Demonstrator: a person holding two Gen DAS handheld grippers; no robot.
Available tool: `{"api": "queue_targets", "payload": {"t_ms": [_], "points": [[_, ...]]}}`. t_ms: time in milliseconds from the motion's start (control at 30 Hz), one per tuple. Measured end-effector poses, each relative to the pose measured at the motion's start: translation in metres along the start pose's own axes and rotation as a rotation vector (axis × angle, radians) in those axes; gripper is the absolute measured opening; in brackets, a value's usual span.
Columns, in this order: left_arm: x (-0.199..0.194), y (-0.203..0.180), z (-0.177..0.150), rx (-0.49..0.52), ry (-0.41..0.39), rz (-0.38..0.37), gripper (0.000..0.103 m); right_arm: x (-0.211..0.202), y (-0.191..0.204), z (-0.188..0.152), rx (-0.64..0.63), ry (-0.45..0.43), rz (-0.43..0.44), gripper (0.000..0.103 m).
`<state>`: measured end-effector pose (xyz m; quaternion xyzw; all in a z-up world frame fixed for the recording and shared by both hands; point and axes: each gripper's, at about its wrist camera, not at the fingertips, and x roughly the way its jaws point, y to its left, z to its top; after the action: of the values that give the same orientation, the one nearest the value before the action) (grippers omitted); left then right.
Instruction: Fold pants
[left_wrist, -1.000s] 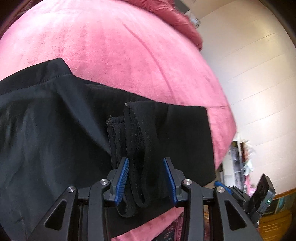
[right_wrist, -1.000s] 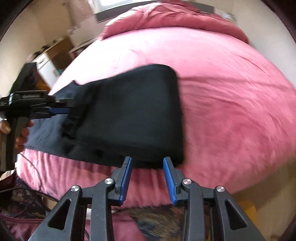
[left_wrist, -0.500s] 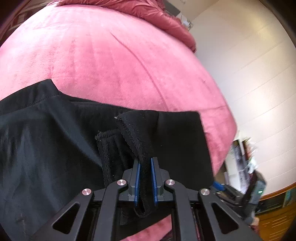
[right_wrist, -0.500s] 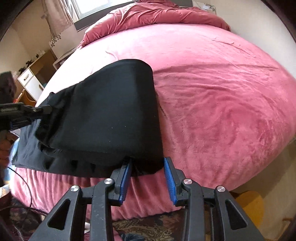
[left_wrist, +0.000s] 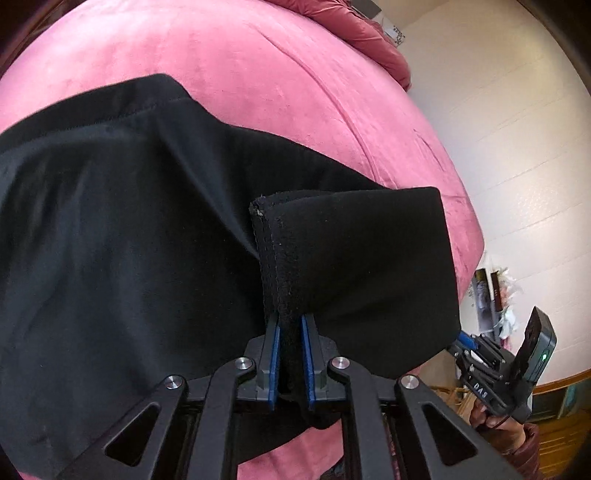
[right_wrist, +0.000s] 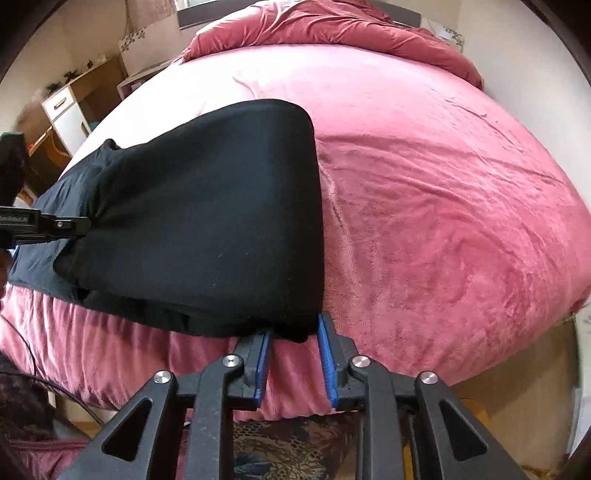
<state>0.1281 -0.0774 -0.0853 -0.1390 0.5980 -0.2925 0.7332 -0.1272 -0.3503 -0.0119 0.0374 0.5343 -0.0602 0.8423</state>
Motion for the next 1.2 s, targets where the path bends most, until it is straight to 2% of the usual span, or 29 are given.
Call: {"api": "queue_targets", "payload": {"t_ms": [33,67,133,200,300,433,500,600,667,733,800,967,1067,1200], "points": [[-0.002,0.002,0.000,-0.004,-0.009,-0.011,0.025,-0.005,0.000,-0.002,-0.007,0.002,-0.004,0.028],[-0.005,0.003,0.000,0.000,-0.019,-0.012,0.031,-0.008,-0.001,-0.002,-0.011,0.007,-0.005,0.033],[-0.012,0.006,0.000,0.016,-0.041,-0.018,0.035,-0.018,-0.005,-0.003,-0.022,0.013,-0.007,0.034],[-0.017,0.011,-0.003,0.020,-0.042,-0.064,0.038,-0.030,-0.008,-0.003,-0.033,0.008,0.002,0.037],[-0.014,0.012,-0.003,0.051,-0.026,-0.044,0.038,-0.050,-0.011,0.006,-0.035,-0.036,0.011,0.039],[0.009,0.006,-0.004,0.076,-0.007,-0.003,0.038,-0.058,0.002,0.034,-0.025,-0.104,0.076,0.039],[0.012,0.002,-0.001,0.084,-0.014,0.001,0.036,-0.050,0.016,0.050,-0.040,-0.115,0.112,0.039],[0.007,0.002,-0.003,0.100,-0.021,0.007,0.027,-0.027,0.040,0.077,-0.082,-0.119,0.098,0.039],[0.007,-0.014,-0.009,0.115,-0.025,0.012,0.026,-0.009,0.051,0.093,-0.073,-0.105,0.071,0.039],[0.002,-0.013,-0.010,0.124,-0.029,0.011,0.025,0.006,0.056,0.108,-0.060,-0.107,0.054,0.039],[0.003,-0.025,-0.015,0.146,-0.043,0.036,0.025,0.019,0.055,0.119,-0.032,-0.100,0.043,0.039],[0.007,-0.036,-0.025,0.161,-0.078,0.116,0.025,0.051,0.061,0.118,-0.069,0.001,-0.041,0.039],[0.007,-0.053,-0.030,0.219,-0.109,0.184,0.025,0.060,0.067,0.109,-0.122,-0.023,-0.075,0.039],[-0.001,-0.066,-0.037,0.249,-0.143,0.208,0.025,0.055,0.062,0.107,-0.083,-0.045,-0.043,0.040]]}}
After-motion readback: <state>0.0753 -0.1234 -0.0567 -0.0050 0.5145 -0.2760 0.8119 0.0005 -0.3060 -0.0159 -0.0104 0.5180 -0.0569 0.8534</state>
